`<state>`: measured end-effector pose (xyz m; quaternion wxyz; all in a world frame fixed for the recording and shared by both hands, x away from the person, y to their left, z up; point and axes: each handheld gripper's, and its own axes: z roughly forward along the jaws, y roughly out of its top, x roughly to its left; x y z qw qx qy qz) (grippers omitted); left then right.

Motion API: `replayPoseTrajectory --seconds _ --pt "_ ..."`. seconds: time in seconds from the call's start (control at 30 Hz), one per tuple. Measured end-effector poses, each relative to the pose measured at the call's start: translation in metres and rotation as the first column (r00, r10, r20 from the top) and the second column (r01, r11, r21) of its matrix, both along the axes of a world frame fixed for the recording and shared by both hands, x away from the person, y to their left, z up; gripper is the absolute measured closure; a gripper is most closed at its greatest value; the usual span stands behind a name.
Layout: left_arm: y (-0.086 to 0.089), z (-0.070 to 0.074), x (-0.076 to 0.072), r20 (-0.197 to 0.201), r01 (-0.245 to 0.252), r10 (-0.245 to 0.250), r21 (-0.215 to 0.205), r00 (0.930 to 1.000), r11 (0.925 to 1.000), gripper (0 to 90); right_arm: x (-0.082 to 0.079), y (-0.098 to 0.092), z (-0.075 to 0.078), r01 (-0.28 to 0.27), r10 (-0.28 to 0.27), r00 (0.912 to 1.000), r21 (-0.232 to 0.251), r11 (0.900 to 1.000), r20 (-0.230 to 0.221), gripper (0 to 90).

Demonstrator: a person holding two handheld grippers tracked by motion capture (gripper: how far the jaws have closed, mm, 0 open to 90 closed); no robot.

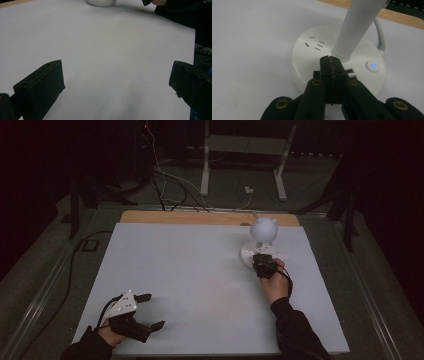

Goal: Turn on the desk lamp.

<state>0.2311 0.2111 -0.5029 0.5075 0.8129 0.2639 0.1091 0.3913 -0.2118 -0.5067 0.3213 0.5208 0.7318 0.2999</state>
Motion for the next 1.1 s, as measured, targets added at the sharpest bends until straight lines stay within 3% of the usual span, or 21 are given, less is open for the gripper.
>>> replayPoseTrajectory --seconds 0.17,0.33,0.47,0.5,0.53,0.6,0.7,0.8,0.93,1.1 --pt "0.001 0.000 0.000 -0.001 -0.003 0.003 -0.003 1.0000 1.0000 0.4 0.001 -0.005 0.002 0.015 -0.016 0.9999 0.052 0.999 0.007 90.0" --pt "0.001 0.000 0.000 -0.001 -0.002 0.002 -0.003 1.0000 1.0000 0.4 -0.006 -0.012 0.017 0.006 -0.010 0.9995 0.124 0.992 0.031 87.2" --pt "0.001 0.000 0.000 0.000 -0.002 0.002 -0.004 1.0000 1.0000 0.3 -0.013 -0.012 0.024 -0.056 0.046 0.9964 0.156 0.986 0.071 69.4" --pt "0.001 0.000 0.000 0.000 -0.003 0.003 -0.002 1.0000 1.0000 0.4 -0.016 -0.011 0.028 -0.082 0.069 0.9940 0.166 0.983 0.085 58.7" --pt "0.001 0.000 0.000 0.000 -0.003 0.003 -0.002 1.0000 1.0000 0.4 -0.016 -0.011 0.028 -0.082 0.069 0.9940 0.166 0.983 0.085 58.7" --pt "0.001 0.000 0.000 0.001 -0.004 0.004 -0.006 1.0000 1.0000 0.4 -0.017 -0.010 0.031 -0.122 0.105 0.9896 0.181 0.976 0.098 48.3" --pt "0.001 0.000 0.000 -0.001 -0.004 0.004 -0.002 1.0000 1.0000 0.4 -0.019 -0.009 0.033 -0.129 0.111 0.9880 0.177 0.976 0.107 33.6" --pt "0.001 0.001 0.000 0.001 -0.003 0.003 -0.008 1.0000 1.0000 0.4 -0.020 -0.009 0.034 -0.129 0.111 0.9888 0.203 0.971 0.100 19.8" --pt "0.001 0.000 0.000 0.000 -0.003 0.003 -0.005 1.0000 1.0000 0.4 -0.022 -0.009 0.034 -0.165 0.144 0.9831 0.216 0.962 0.113 7.4" --pt "0.001 0.000 0.000 0.000 -0.003 0.003 -0.006 1.0000 1.0000 0.4 -0.026 -0.012 0.035 -0.210 0.189 0.9758 0.233 0.950 0.110 1.5"
